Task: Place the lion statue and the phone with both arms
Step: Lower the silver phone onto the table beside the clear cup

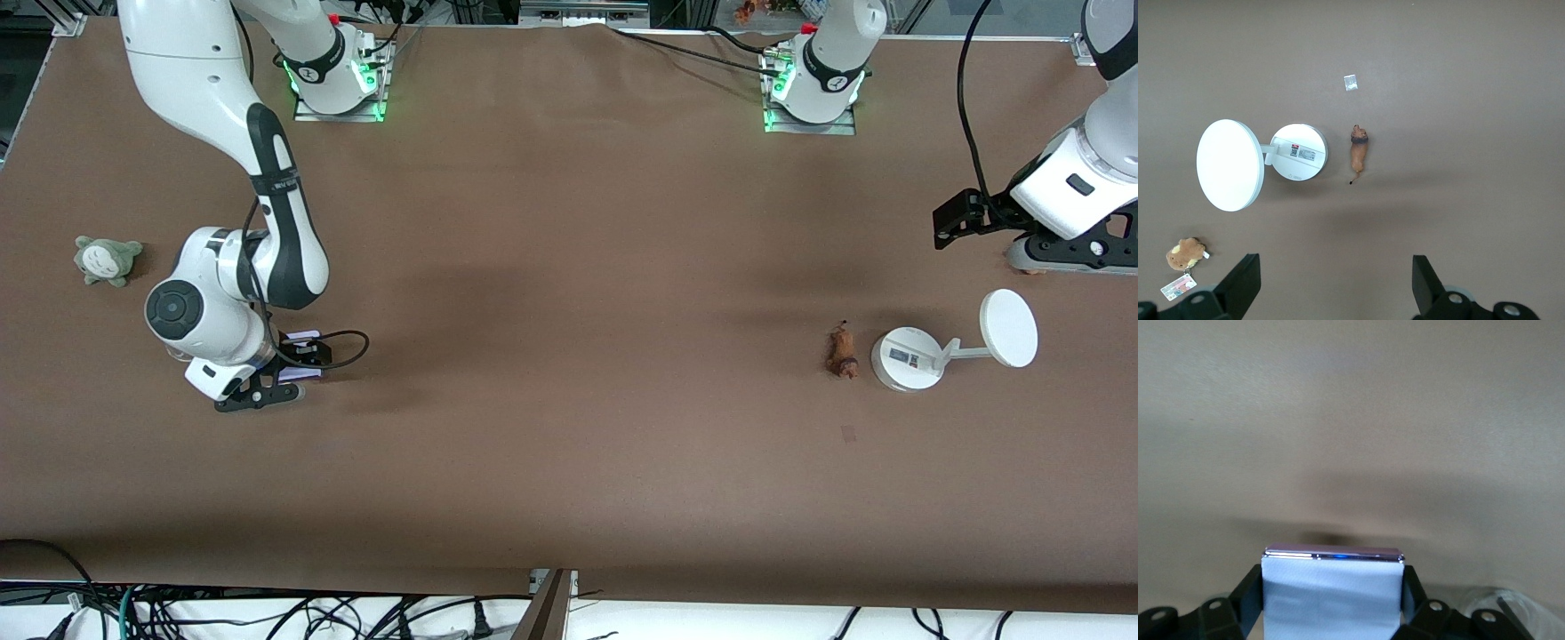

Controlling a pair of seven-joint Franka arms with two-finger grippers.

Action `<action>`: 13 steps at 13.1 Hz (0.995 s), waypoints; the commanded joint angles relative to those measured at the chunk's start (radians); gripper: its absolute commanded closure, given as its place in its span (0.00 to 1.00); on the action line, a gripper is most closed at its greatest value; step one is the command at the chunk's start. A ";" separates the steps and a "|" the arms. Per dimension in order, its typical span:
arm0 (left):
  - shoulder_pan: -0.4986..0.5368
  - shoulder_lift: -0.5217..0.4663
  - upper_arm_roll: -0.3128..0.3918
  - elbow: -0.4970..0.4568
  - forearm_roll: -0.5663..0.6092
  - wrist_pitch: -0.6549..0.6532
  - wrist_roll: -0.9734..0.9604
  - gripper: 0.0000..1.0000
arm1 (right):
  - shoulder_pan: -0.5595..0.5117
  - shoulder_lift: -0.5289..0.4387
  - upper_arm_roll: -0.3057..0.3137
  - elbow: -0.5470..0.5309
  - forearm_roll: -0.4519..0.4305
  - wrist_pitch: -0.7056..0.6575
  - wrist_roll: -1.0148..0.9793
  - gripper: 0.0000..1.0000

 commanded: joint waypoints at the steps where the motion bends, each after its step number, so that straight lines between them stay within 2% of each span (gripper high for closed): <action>1: -0.010 -0.024 0.010 -0.017 -0.021 -0.008 -0.008 0.00 | -0.006 0.010 0.008 -0.028 0.049 0.059 -0.051 0.93; 7: -0.010 -0.024 0.008 -0.017 -0.021 -0.008 -0.010 0.00 | -0.021 0.048 0.017 -0.028 0.054 0.130 -0.082 0.92; 8: -0.010 -0.024 0.008 -0.017 -0.021 -0.008 -0.008 0.00 | -0.033 0.048 0.028 -0.028 0.054 0.133 -0.082 0.77; 9: -0.010 -0.024 0.007 -0.015 -0.021 -0.008 -0.008 0.00 | -0.042 0.048 0.039 -0.028 0.054 0.133 -0.082 0.36; 10: -0.010 -0.024 0.007 -0.015 -0.021 -0.008 -0.008 0.00 | -0.046 0.047 0.042 -0.027 0.054 0.132 -0.082 0.12; 11: -0.010 -0.024 0.008 -0.015 -0.021 -0.006 -0.008 0.00 | -0.046 0.047 0.043 -0.024 0.054 0.130 -0.080 0.01; 13: -0.010 -0.023 0.008 -0.015 -0.021 -0.006 -0.008 0.00 | -0.038 0.039 0.043 -0.018 0.054 0.121 -0.076 0.01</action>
